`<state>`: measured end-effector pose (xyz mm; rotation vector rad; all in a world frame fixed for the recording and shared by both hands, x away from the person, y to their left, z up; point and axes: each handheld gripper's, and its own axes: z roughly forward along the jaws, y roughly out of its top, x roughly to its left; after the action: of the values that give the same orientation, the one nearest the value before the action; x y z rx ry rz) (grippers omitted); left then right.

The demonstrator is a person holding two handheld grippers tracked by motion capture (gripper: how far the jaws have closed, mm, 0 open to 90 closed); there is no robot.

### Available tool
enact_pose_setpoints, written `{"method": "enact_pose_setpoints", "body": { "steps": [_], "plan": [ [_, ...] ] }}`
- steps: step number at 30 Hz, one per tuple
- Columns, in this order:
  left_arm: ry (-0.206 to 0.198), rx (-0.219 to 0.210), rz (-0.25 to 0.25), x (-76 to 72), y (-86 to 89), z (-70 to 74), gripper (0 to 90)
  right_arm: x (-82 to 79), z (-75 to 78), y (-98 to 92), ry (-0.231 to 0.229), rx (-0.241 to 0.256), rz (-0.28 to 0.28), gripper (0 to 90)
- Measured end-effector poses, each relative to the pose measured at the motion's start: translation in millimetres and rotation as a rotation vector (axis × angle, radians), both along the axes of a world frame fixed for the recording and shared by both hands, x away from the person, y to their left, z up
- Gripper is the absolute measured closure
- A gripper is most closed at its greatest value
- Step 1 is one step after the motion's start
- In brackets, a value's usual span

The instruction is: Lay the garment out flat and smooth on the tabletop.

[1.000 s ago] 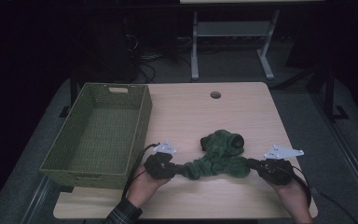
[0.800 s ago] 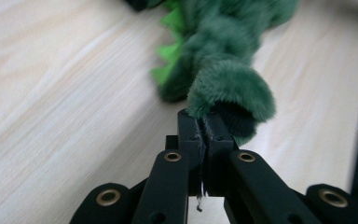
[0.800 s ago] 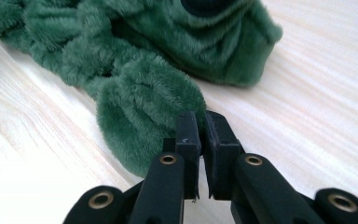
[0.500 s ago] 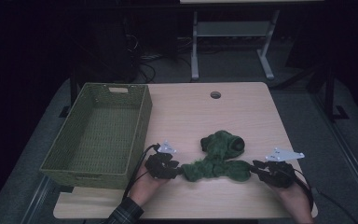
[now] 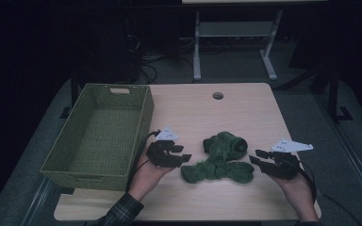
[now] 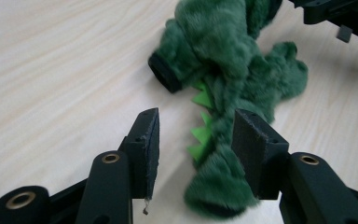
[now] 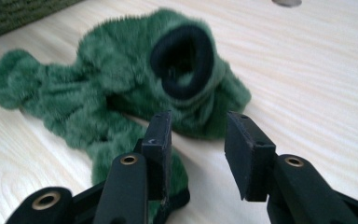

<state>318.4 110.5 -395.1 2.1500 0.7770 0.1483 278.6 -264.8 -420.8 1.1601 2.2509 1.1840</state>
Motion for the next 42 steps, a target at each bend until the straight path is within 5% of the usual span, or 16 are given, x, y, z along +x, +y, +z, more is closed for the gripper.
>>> {"method": "enact_pose_setpoints", "body": {
  "steps": [10,16,19,26,29,33,37,42],
  "plan": [
    [-0.011,0.015,-0.052,46.4,-26.1,-9.2,49.7,20.4,12.8,9.9,-0.006,0.018,0.027,58.9],
    [0.024,-0.008,-0.074,69.8,-38.3,-23.7,46.7,33.2,13.6,17.6,-0.003,0.001,0.029,59.3],
    [0.021,-0.028,-0.108,82.7,-45.7,-34.5,45.2,39.0,10.9,20.7,0.001,0.002,0.030,63.0],
    [0.082,-0.054,-0.150,97.1,-58.1,-59.6,44.3,41.6,7.5,21.0,0.018,0.003,0.040,79.5],
    [0.093,-0.074,-0.173,98.9,-62.1,-66.4,51.9,42.2,6.3,21.8,0.023,-0.001,0.047,83.0],
    [0.096,-0.068,-0.198,98.2,-62.9,-66.2,80.2,42.4,6.7,23.8,0.015,-0.004,0.058,85.0],
    [0.087,-0.073,-0.187,96.1,-57.6,-55.8,83.5,42.6,8.1,24.1,0.009,-0.005,0.057,85.3],
    [-0.002,-0.112,-0.140,91.4,-38.9,-23.6,83.5,44.8,23.5,23.0,-0.037,0.005,0.048,85.5]
  ]
}}
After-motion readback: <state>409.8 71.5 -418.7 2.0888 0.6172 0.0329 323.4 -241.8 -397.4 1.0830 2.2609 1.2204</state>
